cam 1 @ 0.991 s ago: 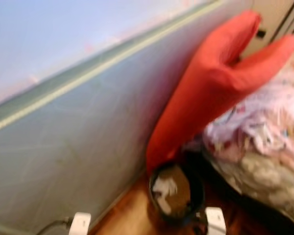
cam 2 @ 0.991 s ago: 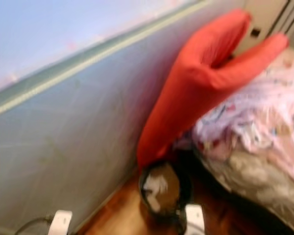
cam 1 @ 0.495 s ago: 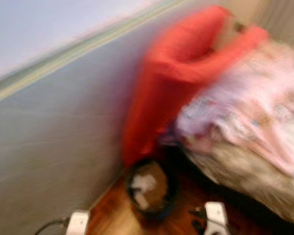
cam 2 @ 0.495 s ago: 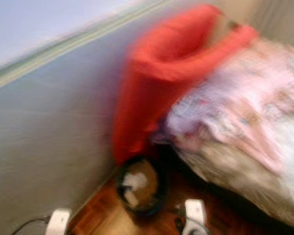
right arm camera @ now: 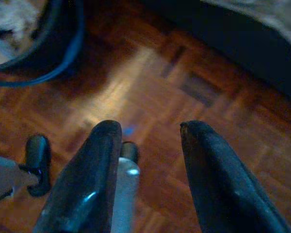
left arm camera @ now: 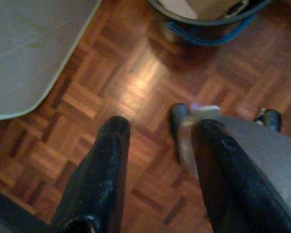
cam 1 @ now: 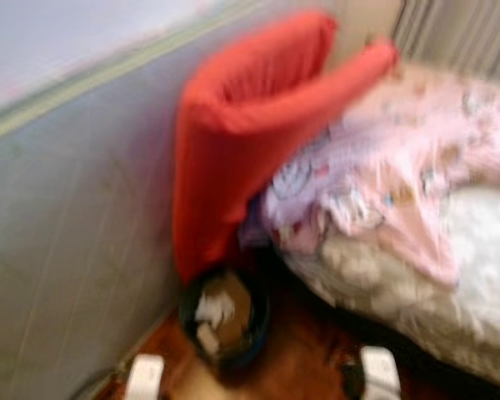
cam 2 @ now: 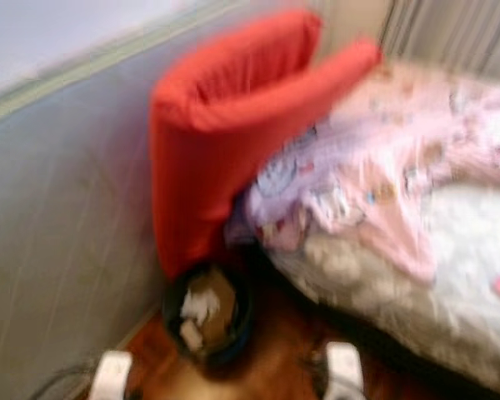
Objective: Clean up the room
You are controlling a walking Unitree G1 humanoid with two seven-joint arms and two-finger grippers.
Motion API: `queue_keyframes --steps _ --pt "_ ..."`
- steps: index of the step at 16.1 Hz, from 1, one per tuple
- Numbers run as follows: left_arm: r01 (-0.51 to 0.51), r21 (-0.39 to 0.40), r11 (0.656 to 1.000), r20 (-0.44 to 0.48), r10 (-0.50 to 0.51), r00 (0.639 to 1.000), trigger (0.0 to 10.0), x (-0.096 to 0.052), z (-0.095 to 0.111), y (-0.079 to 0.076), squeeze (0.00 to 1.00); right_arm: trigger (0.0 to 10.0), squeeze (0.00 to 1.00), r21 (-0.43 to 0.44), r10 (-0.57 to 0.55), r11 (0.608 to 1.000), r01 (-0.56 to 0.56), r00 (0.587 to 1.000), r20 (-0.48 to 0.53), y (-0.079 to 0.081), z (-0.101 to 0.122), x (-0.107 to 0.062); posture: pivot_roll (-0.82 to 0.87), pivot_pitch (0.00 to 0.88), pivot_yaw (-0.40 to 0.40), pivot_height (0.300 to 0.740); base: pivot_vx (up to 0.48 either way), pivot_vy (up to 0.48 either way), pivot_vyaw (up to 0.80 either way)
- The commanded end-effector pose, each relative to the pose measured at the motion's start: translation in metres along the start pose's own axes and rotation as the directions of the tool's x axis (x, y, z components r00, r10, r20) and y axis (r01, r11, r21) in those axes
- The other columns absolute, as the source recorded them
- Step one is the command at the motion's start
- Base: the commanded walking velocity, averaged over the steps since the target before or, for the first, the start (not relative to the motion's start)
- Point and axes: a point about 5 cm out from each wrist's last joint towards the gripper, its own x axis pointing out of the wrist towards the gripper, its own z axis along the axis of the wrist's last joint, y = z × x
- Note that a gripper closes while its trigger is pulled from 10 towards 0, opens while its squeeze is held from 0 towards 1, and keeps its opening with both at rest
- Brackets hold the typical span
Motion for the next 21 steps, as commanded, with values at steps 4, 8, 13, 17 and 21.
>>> queue_keyframes --steps 4,8,13,17,21 --pt "-0.015 0.005 1.0 -0.018 0.015 1.0 10.0 -0.0014 -0.0048 0.0069 0.0 10.0 0.0 0.009 0.002 1.0 -0.002 1.0 -0.015 0.006 -0.0021 0.0008 0.12 0.149 -0.018 0.74 0.0 -0.253 -0.32" --pt "-0.016 0.001 1.0 -0.018 0.016 1.0 10.0 -0.0014 -0.0053 0.0065 0.0 10.0 0.0 0.018 0.001 1.0 -0.001 1.0 -0.013 0.0053 -0.0016 0.0008 0.12 0.153 -0.019 0.74 0.0 -0.252 -0.69" --pt "-0.018 -0.005 1.0 -0.02 0.018 1.0 10.0 -0.0015 -0.006 0.0053 0.0 10.0 0.0 0.007 0.004 1.0 -0.004 1.0 -0.014 0.0061 -0.0013 0.001 0.12 0.155 -0.021 0.74 0.0 -0.151 -0.69" --pt "-0.017 -0.027 0.999 -0.021 0.017 1.0 10.0 -0.0015 -0.0067 0.0043 0.0 10.0 0.0 0.028 -0.002 1.0 0.002 1.0 0.006 0.0059 0.0017 0.0013 0.13 0.157 -0.025 0.74 0.0 0.0 -0.1" --pt "-0.015 -0.045 0.999 -0.016 0.015 1.0 10.0 -0.0017 -0.0071 0.0037 0.0 10.0 0.0 0.044 -0.001 0.999 0.0 1.0 0.028 0.0051 0.0051 0.0015 0.13 0.158 -0.026 0.74 0.0 0.0 0.0"
